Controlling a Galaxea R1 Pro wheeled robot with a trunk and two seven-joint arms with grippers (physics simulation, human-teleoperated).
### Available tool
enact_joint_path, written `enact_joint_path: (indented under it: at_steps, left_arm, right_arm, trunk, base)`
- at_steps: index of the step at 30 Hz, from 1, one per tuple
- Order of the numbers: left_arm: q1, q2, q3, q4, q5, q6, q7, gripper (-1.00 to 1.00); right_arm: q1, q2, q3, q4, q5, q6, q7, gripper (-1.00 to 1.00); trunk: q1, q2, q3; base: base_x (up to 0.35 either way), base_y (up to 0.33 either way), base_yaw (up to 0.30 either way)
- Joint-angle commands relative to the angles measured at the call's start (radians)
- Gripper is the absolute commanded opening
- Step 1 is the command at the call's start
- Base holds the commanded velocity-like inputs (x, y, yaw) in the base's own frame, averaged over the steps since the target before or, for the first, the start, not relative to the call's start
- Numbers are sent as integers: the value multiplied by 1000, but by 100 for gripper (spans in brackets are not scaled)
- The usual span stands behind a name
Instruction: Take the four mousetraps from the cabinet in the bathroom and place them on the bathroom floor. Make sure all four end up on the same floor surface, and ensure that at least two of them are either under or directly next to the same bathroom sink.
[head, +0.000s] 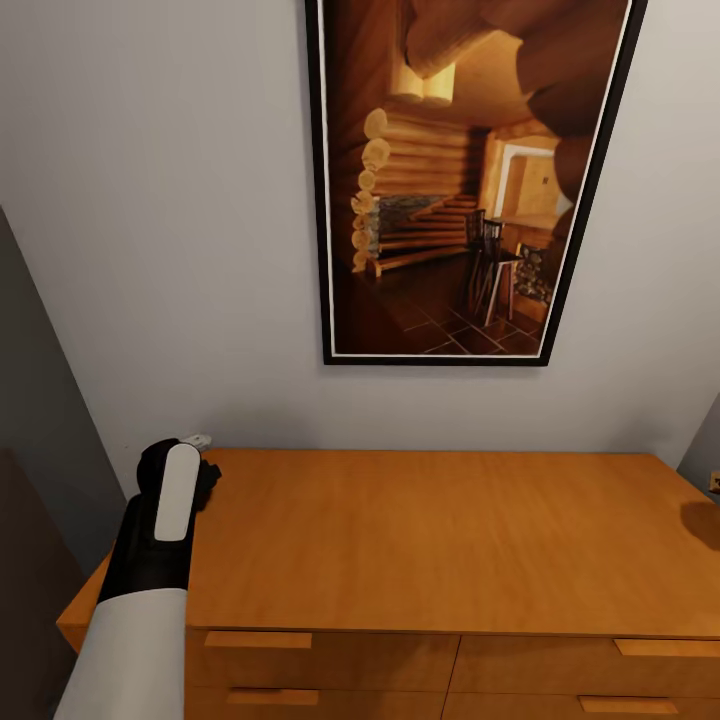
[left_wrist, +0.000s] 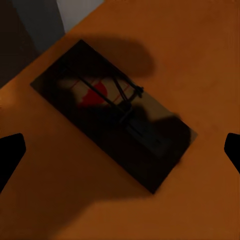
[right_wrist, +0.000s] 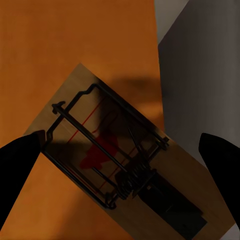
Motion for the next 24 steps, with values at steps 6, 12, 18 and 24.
enact_joint_path:
  at_steps: [6, 12, 18, 24]
  left_arm:
    - [-1, 2, 1, -1, 11, 3, 10, 100]
    - [-1, 2, 1, -1, 11, 3, 10, 100]
    - [-1, 3, 1, 0, 11, 3, 11, 100]
    - [-3, 3, 1, 5, 11, 2, 13, 100]
  right_arm:
    - [-2, -1, 3, -1, 9, 2, 10, -100]
    - [-2, -1, 3, -1, 8, 2, 10, -100]
    - [-2, -1, 2, -1, 7, 2, 10, -100]
    - [-2, -2, 2, -1, 6, 3, 10, -100]
  trunk:
    - [0, -1, -1]
    - [0, -1, -1]
    - [0, -1, -1]
    - [0, -1, -1]
  base:
    - [0, 0, 0]
    - [0, 0, 0]
    - [0, 0, 0]
    - [0, 0, 0]
